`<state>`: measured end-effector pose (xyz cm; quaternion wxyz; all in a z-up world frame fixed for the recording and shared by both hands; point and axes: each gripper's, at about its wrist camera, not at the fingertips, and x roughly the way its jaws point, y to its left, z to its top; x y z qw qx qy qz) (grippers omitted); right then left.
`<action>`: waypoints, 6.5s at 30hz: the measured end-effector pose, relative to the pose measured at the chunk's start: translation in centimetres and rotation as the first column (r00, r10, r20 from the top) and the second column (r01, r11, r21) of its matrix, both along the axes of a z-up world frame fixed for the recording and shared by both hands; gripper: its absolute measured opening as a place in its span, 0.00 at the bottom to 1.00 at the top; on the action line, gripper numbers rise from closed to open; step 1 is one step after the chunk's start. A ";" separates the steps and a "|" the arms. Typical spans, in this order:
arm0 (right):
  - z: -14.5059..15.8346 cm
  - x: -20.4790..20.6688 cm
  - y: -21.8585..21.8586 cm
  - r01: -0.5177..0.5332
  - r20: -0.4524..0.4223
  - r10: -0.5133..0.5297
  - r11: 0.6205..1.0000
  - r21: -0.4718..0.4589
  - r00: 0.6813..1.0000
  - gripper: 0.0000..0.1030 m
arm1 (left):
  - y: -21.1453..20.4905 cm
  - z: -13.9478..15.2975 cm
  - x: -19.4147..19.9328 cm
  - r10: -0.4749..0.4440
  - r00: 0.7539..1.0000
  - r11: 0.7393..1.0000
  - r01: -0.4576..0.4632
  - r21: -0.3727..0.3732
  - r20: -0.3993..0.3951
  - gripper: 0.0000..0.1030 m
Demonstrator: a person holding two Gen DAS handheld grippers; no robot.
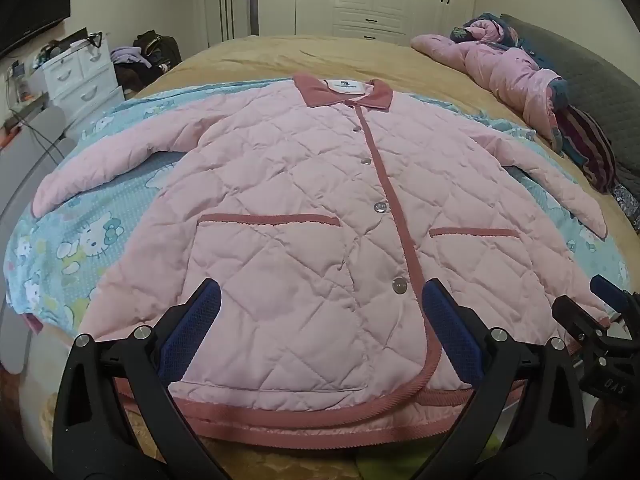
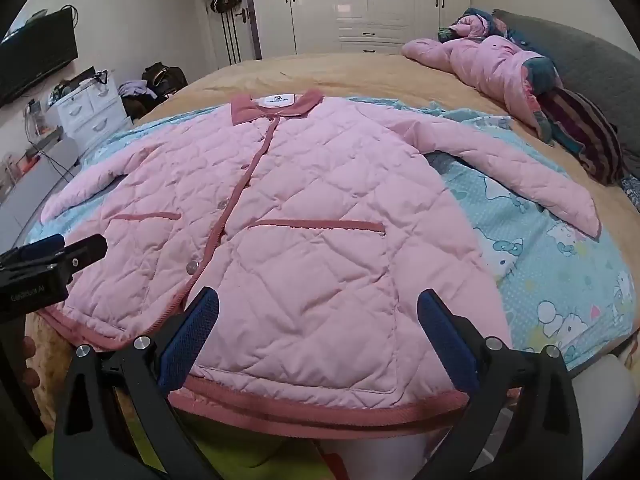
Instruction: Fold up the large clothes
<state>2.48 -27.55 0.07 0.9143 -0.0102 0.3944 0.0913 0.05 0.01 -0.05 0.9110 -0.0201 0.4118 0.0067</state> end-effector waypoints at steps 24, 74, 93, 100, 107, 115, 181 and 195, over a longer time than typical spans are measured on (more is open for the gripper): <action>0.6 -0.7 0.4 0.005 0.024 -0.005 1.000 0.012 1.000 0.96 | 0.9 0.1 -0.2 0.003 1.000 1.000 -0.003 -0.021 0.021 0.92; 1.1 0.7 1.1 -0.018 0.016 0.018 1.000 0.023 1.000 0.96 | 1.1 -0.3 0.6 0.011 1.000 1.000 -0.011 -0.018 0.008 0.92; 3.7 10.2 -0.9 0.040 0.022 -0.041 0.997 0.068 0.999 0.96 | 0.6 1.6 8.4 0.002 1.000 1.000 -0.002 0.003 -0.005 0.92; 3.6 13.9 -2.5 0.080 0.003 -0.080 0.993 0.086 0.997 0.96 | -0.2 2.2 12.4 -0.012 1.000 1.000 0.012 0.010 -0.008 0.92; 2.3 17.8 -6.2 0.187 -0.049 -0.182 0.976 0.110 0.982 0.96 | -1.0 2.2 16.3 -0.036 0.999 0.999 0.036 0.009 -0.034 0.92; -0.9 21.5 -13.1 0.375 -0.143 -0.356 0.916 0.141 0.923 0.96 | -1.9 1.7 21.1 -0.046 0.997 0.999 0.045 -0.017 -0.058 0.92; 13.0 35.6 -7.7 -0.047 0.318 -0.079 0.929 0.368 0.945 0.14 | 13.3 4.1 28.8 0.260 0.966 0.925 -0.248 -0.289 0.003 0.91; 3.3 35.8 9.9 -0.208 0.177 0.171 0.955 0.213 0.969 0.14 | 17.1 -0.6 28.4 0.280 0.960 0.855 -0.262 -0.448 -0.027 0.91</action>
